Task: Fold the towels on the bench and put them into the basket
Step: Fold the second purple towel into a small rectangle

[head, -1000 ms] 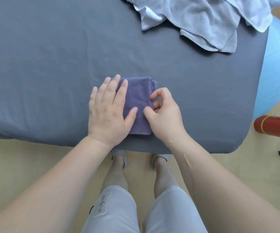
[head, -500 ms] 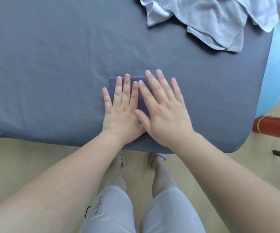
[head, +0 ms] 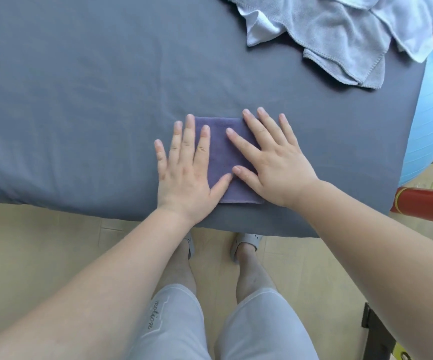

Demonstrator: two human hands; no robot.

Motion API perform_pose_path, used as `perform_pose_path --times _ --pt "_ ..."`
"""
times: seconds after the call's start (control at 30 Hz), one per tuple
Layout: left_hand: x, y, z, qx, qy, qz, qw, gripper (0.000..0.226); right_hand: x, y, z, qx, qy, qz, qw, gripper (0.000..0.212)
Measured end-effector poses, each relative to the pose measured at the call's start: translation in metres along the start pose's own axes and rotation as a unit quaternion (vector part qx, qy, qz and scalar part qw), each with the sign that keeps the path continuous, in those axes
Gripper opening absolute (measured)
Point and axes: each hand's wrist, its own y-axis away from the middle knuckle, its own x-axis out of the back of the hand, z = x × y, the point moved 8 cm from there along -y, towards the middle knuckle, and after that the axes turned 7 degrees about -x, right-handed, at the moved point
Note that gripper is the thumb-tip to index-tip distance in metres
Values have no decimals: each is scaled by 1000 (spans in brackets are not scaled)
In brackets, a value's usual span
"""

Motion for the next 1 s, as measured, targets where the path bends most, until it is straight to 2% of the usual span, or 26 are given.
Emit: perform_pose_path --times 0.1,0.2,0.27,0.37,0.47,0.57,0.63,0.73,0.83,1.0 --pt "7 24 -28 96 44 42 993 85 2 -11 -4 37 6 -22 999 66" --pt "10 33 -35 95 46 62 992 66 1 -9 -4 6 -5 -22 1000 69" --pt "13 31 -38 88 49 74 992 63 -2 4 -4 -59 10 5 998 70" --pt "17 22 -40 79 68 75 992 75 -9 43 -20 -199 13 3 980 78" --pt "14 5 -32 38 76 13 996 99 -6 74 -44 -241 3 8 970 76" --pt "16 -12 -24 -37 35 -40 998 113 14 73 -36 -240 -42 80 966 66" --pt "20 -24 -23 -77 14 -74 994 117 21 55 -23 -229 -59 93 967 80" --pt "25 -38 -22 -128 -5 -115 985 110 21 15 -17 -155 -61 12 986 99" --pt "27 -49 -19 -164 -17 -144 976 88 18 -19 -21 -74 -28 -108 991 102" --pt "24 -61 -12 -180 -72 -180 964 58 20 -36 -18 -51 18 -161 985 76"
